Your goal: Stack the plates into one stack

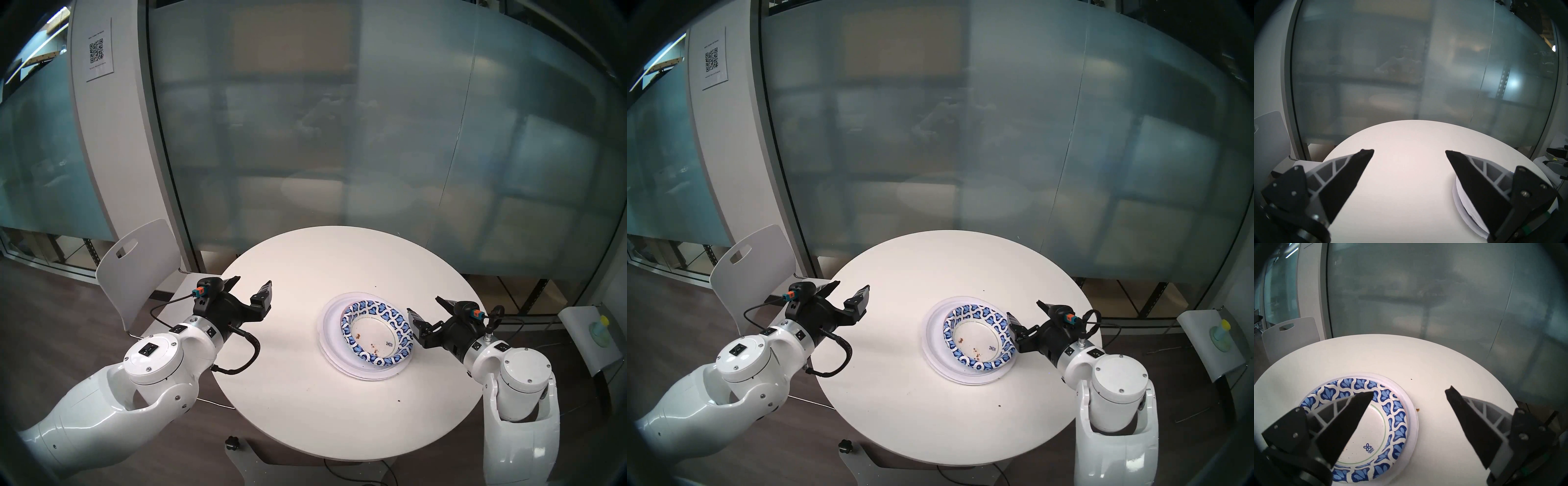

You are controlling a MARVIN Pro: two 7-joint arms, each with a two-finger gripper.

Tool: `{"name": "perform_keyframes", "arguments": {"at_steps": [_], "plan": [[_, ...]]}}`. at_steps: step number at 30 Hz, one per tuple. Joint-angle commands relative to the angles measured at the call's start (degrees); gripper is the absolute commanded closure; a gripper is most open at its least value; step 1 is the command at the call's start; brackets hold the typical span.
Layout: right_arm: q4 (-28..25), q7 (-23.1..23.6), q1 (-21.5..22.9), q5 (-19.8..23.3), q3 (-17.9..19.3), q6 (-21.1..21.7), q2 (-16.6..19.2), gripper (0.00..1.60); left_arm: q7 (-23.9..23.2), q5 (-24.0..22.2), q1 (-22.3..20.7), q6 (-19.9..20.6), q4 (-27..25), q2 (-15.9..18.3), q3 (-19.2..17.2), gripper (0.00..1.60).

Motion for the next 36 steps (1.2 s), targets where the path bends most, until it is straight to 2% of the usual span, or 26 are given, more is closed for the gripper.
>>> {"name": "perform_keyframes", "arguments": {"at_steps": [1, 36], "plan": [[-1.74, -0.04, -0.56, 0.99, -0.53, -2.16, -1.17, 0.00, -0.51, -0.10, -0.20, -0.59, -1.24, 0.24, -0.74, 0.00], [-1.66, -0.71, -0.73, 1.39, -0.85, -3.41, -1.49, 0.00, -1.03, -0.52, -0.01, -0.43, -1.25, 0.25, -1.15, 0.00]]}}
